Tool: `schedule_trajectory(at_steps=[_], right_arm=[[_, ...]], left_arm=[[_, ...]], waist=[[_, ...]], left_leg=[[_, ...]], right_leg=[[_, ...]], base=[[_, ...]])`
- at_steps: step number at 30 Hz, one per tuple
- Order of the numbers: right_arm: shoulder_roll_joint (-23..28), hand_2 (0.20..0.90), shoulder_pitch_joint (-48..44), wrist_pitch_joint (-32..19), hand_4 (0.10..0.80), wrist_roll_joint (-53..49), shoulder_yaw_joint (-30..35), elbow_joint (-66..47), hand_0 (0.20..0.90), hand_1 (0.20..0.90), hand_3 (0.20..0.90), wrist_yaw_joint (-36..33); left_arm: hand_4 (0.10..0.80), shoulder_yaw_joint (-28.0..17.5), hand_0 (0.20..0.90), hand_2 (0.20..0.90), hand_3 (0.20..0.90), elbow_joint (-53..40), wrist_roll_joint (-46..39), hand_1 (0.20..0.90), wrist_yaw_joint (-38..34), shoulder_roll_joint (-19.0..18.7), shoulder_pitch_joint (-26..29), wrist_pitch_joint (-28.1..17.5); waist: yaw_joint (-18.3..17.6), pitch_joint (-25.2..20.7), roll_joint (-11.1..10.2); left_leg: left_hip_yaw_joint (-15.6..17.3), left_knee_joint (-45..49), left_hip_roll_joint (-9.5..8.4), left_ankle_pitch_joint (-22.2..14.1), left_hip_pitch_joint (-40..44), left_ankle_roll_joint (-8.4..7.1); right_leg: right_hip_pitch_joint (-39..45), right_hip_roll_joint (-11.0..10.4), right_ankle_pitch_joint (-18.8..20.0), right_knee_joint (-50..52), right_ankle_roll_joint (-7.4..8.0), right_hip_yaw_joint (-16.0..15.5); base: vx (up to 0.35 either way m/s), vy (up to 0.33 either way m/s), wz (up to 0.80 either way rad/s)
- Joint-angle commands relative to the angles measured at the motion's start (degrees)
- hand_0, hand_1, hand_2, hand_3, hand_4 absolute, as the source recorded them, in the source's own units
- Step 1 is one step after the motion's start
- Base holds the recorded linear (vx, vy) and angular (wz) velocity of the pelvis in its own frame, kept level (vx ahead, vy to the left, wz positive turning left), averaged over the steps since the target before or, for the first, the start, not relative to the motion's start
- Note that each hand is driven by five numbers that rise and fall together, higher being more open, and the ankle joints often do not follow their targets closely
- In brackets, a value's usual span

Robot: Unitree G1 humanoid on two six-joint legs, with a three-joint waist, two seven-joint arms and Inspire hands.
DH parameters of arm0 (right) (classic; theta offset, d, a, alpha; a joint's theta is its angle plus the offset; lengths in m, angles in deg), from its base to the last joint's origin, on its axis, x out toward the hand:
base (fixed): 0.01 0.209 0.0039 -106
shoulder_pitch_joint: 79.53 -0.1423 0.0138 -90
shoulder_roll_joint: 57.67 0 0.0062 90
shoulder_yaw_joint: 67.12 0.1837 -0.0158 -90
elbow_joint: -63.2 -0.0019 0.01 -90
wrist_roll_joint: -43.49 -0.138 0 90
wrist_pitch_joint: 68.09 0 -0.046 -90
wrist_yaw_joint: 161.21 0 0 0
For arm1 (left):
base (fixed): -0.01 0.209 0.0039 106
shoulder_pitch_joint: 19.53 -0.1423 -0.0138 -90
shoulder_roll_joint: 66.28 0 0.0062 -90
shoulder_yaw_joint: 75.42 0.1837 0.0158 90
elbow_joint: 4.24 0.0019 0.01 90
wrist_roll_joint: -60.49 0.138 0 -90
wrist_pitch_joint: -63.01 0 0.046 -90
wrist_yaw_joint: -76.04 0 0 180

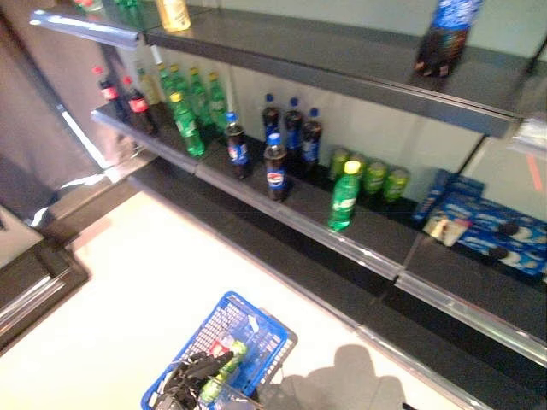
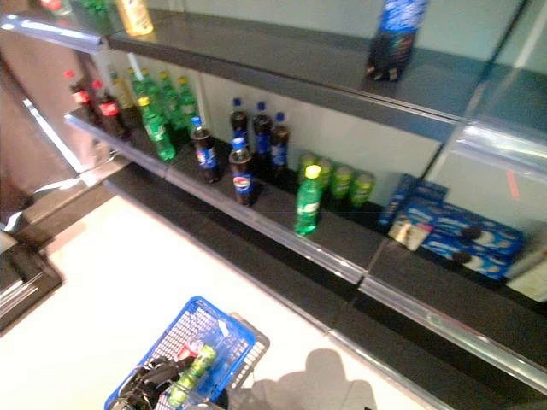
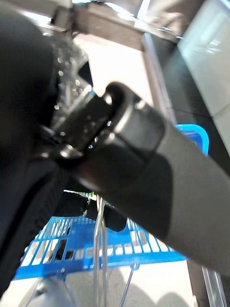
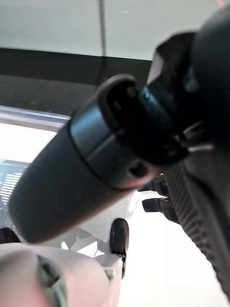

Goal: Pick up the drink and place into the basket.

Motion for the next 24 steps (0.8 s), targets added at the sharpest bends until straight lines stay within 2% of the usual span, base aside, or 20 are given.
schedule_trajectory(at_steps=[1,3,5,7,9,10,11,12,14,15,16,17,19,20,21,23,24], right_arm=[[1.6,0.900,-2.3,-3.3,0.800,3.5,1.1,0.6,0.900,0.900,0.900,0.9],[1.5,0.900,-2.5,-2.9,0.800,3.4,0.9,0.3,0.900,0.900,0.900,0.6],[1.4,0.900,-3.2,-1.8,0.800,3.8,0.5,-0.6,0.900,0.900,0.900,0.4],[1.1,0.900,-3.6,-1.3,0.800,2.8,0.0,-0.9,0.900,0.900,0.900,-0.1],[0.8,0.900,-3.9,-0.5,0.800,1.0,-0.5,-1.9,0.900,0.900,0.900,-0.5],[0.7,0.900,-3.7,-0.9,0.800,0.7,-0.4,-2.0,0.900,0.900,0.900,-0.6],[0.7,0.900,-3.5,-1.1,0.800,0.7,-0.3,-2.0,0.900,0.900,0.900,-0.7],[1.1,0.900,-3.4,-1.0,0.800,0.7,0.3,-1.5,0.900,0.900,0.900,-0.7],[1.2,0.900,-3.3,-1.4,0.800,0.6,0.7,0.0,0.900,0.900,0.900,-0.5],[1.2,0.900,-3.3,-1.4,0.800,0.6,0.7,0.0,0.900,0.900,0.900,-0.5],[1.3,0.900,-3.2,-1.9,0.800,1.2,0.9,0.8,0.900,0.900,0.900,0.2],[1.3,0.900,-3.2,-1.9,0.800,1.2,0.9,0.8,0.900,0.900,0.900,0.2],[1.0,0.900,-3.4,-1.8,0.800,0.4,0.4,0.8,0.900,0.900,0.900,0.2],[1.0,0.900,-3.6,-2.1,0.800,0.5,0.3,1.0,0.900,0.900,0.900,0.3],[1.0,0.900,-3.6,-2.2,0.800,0.3,0.3,1.1,0.900,0.900,0.900,0.3],[1.0,0.900,-3.6,-2.9,0.800,-0.7,0.3,1.8,0.900,0.900,0.900,0.5],[0.9,0.900,-3.5,-3.1,0.800,-0.9,0.3,1.9,0.900,0.900,0.900,0.6]], left_arm=[[0.100,-0.8,0.300,0.300,0.200,-2.1,0.8,0.300,2.6,-7.3,-1.0,-6.5],[0.100,-0.8,0.300,0.300,0.200,-2.2,0.7,0.300,2.7,-7.4,-1.0,-6.5],[0.100,-0.3,0.300,0.300,0.200,-3.2,0.1,0.300,2.3,-7.5,-0.5,-6.1],[0.100,0.0,0.300,0.300,0.200,-3.1,0.4,0.300,2.1,-7.8,0.3,-5.6],[0.100,0.8,0.300,0.300,0.200,-3.6,1.1,0.300,2.1,-8.1,1.1,-4.9],[0.100,1.7,0.300,0.300,0.200,-4.0,0.4,0.300,2.4,-8.3,1.6,-4.6],[0.100,2.2,0.300,0.300,0.200,-4.2,0.0,0.300,2.6,-8.4,1.9,-4.6],[0.100,3.0,0.300,0.300,0.200,-4.9,-0.3,0.300,2.2,-8.3,2.1,-4.3],[0.100,4.3,0.300,0.300,0.200,-4.9,-1.0,0.300,1.9,-8.0,2.6,-4.5],[0.100,4.3,0.300,0.300,0.200,-4.9,-1.0,0.300,1.9,-8.0,2.6,-4.5],[0.100,4.6,0.300,0.300,0.200,-4.9,-0.5,0.300,2.4,-8.0,3.1,-4.3],[0.100,4.6,0.300,0.300,0.200,-4.9,-0.5,0.300,2.4,-8.0,3.1,-4.3],[0.100,4.8,0.300,0.300,0.200,-5.3,-0.2,0.300,2.3,-8.2,3.6,-3.8],[0.100,5.0,0.300,0.300,0.200,-4.9,-0.7,0.300,2.6,-8.5,3.7,-4.0],[0.100,5.2,0.300,0.300,0.200,-4.7,-0.7,0.300,2.8,-8.5,3.8,-4.1],[0.100,5.7,0.300,0.300,0.200,-3.6,-0.2,0.300,3.6,-8.3,4.0,-4.9],[0.100,5.8,0.300,0.300,0.200,-3.4,0.0,0.300,3.8,-8.2,4.0,-5.0]], waist=[[3.3,-1.0,-0.6],[3.5,-1.0,-0.9],[4.0,-0.8,-1.7],[4.0,-0.8,-2.0],[3.4,-0.4,-1.8],[2.4,0.0,-1.0],[2.1,0.1,-0.8],[1.3,0.1,0.0],[-0.3,0.4,-0.3],[-0.3,0.4,-0.3],[-0.8,0.2,-0.5],[-0.8,0.2,-0.5],[-1.2,0.4,-1.6],[-2.3,0.6,-2.4],[-2.6,0.7,-2.6],[-4.1,0.9,-3.2],[-4.4,1.0,-3.2]], left_leg=[[-0.5,0.4,-2.80,-7.8,3.5,-0.07],[-1.0,0.3,-3.21,-8.1,3.7,0.25],[-1.7,0.3,-4.17,-8.1,3.5,1.80],[-2.8,0.4,-4.88,-8.4,3.5,2.55],[-4.5,0.6,-5.59,-9.0,3.7,3.97],[-4.9,0.7,-5.46,-9.5,4.1,4.99],[-5.2,0.7,-5.62,-9.7,4.2,5.35],[-6.1,0.6,-5.36,-9.7,4.4,5.64],[-8.9,0.7,-6.33,-10.2,5.4,5.85],[-8.9,0.7,-6.33,-10.2,5.4,5.85],[-10.6,1.1,-6.65,-10.3,5.5,5.62],[-10.6,1.1,-6.65,-10.3,5.5,5.62],[-12.8,2.2,-7.62,-11.6,6.1,5.17],[-14.1,2.8,-8.26,-12.9,7.0,4.94],[-14.6,2.9,-8.45,-13.1,7.3,4.90],[-17.1,3.4,-9.56,-14.5,8.5,4.89],[-17.8,3.5,-9.76,-14.8,8.9,4.91]], right_leg=[[-7.7,3.8,1.3,5.8,-2.47,3.4],[-8.0,3.5,1.6,6.7,-2.12,3.6],[-10.1,2.2,3.7,10.1,-1.85,3.7],[-11.7,1.1,4.9,14.7,-1.56,5.0],[-16.8,-1.5,10.0,26.3,-0.55,8.3],[-20.3,-2.0,12.2,34.3,-0.30,11.1],[-21.6,-2.1,12.7,36.5,-0.23,12.2],[-23.7,-0.7,13.2,40.1,-0.80,14.8],[-25.8,2.0,11.3,37.9,-1.76,18.2],[-25.8,2.0,11.3,37.9,-1.76,18.2],[-25.9,3.3,11.2,33.6,-2.12,19.0],[-25.9,3.3,11.2,33.6,-2.12,19.0],[-25.8,2.3,13.3,25.7,-1.30,20.0],[-26.1,3.3,13.2,17.9,-0.97,21.0],[-26.2,3.8,13.2,16.3,-0.94,21.3],[-27.9,6.4,13.4,10.0,-0.69,22.4],[-28.4,6.9,13.6,9.3,-0.62,22.3]], base=[[0.131,0.126,0.24],[0.115,0.112,0.27],[0.097,0.155,0.33],[0.135,0.133,0.30],[0.154,0.191,0.40],[0.115,0.215,0.49],[0.089,0.209,0.83],[0.084,0.132,0.97],[0.085,0.045,0.72],[0.112,-0.020,0.63],[0.071,-0.013,0.44],[0.157,-0.072,0.93],[0.220,-0.143,0.82],[0.242,-0.139,0.58],[0.305,-0.132,0.66],[0.248,-0.070,0.64],[0.327,-0.059,0.69]])
